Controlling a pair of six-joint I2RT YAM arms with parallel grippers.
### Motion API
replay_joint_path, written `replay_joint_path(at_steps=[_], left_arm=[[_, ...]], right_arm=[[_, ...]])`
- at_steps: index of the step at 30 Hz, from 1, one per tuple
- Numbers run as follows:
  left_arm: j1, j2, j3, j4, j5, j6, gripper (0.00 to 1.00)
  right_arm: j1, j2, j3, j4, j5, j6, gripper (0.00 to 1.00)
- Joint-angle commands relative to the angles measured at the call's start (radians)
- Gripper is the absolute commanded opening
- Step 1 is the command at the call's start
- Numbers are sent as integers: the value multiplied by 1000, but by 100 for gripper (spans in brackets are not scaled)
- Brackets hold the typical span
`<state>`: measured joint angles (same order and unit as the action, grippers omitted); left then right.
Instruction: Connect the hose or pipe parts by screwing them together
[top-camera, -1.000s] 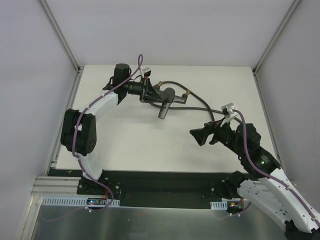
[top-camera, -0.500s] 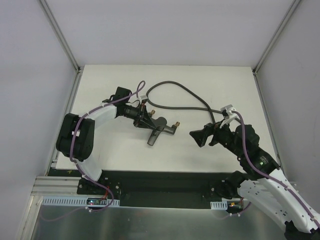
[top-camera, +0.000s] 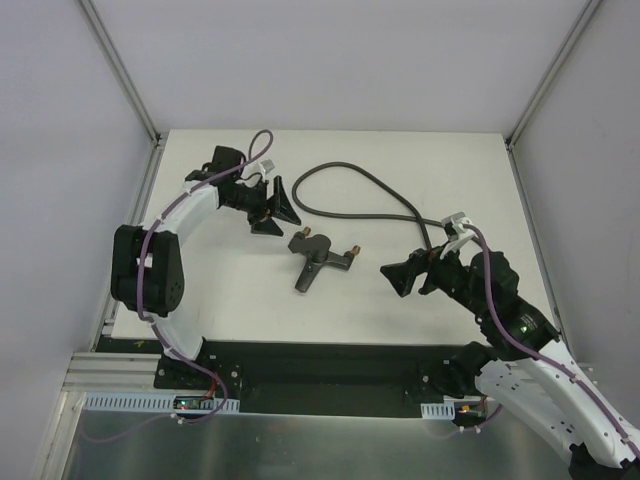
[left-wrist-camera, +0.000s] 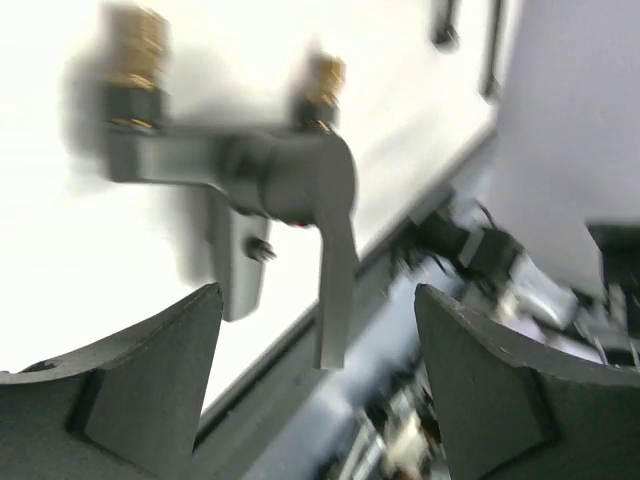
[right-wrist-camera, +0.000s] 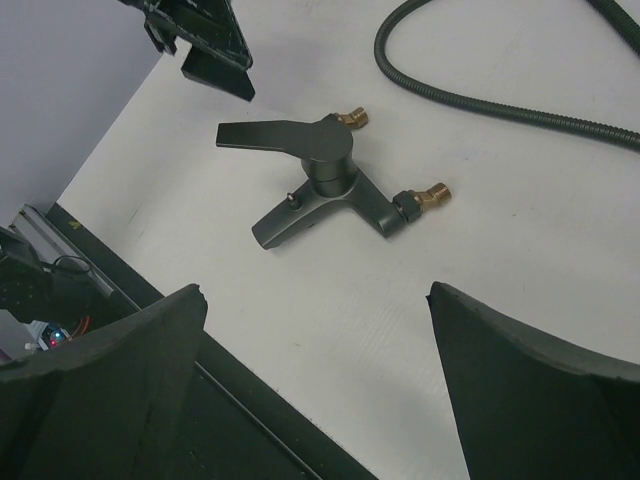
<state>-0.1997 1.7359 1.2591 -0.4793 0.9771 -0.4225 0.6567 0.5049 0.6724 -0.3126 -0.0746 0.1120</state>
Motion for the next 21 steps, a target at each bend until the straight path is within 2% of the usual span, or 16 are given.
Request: replay_joint_path(at_steps=[1, 3, 4, 8, 12, 18, 21], left_arm=[[-36, -139, 143, -146, -507, 96, 79], [-85, -170, 195, -191, -686, 77, 82], [-154, -173, 212, -212, -836, 71, 82], [-315, -251, 188, -251, -1101, 45, 85], [-429, -404, -13, -132, -1144, 42, 82], [-647, -552, -203, -91, -1284, -2, 76], [-740, -527, -228, -52, -1284, -5, 64]], right_arm=[[-3, -8, 24, -6, 7, 8, 96], [-3, -9, 24, -10, 7, 8, 96], [-3, -11, 24, -16, 10, 9, 96], [-3, -16, 23, -19, 18, 12, 96], [-3, -16, 26, -19, 12, 11, 96], [-3, -14, 21, -17, 4, 12, 96], [-5, -14, 23, -17, 10, 23, 96]])
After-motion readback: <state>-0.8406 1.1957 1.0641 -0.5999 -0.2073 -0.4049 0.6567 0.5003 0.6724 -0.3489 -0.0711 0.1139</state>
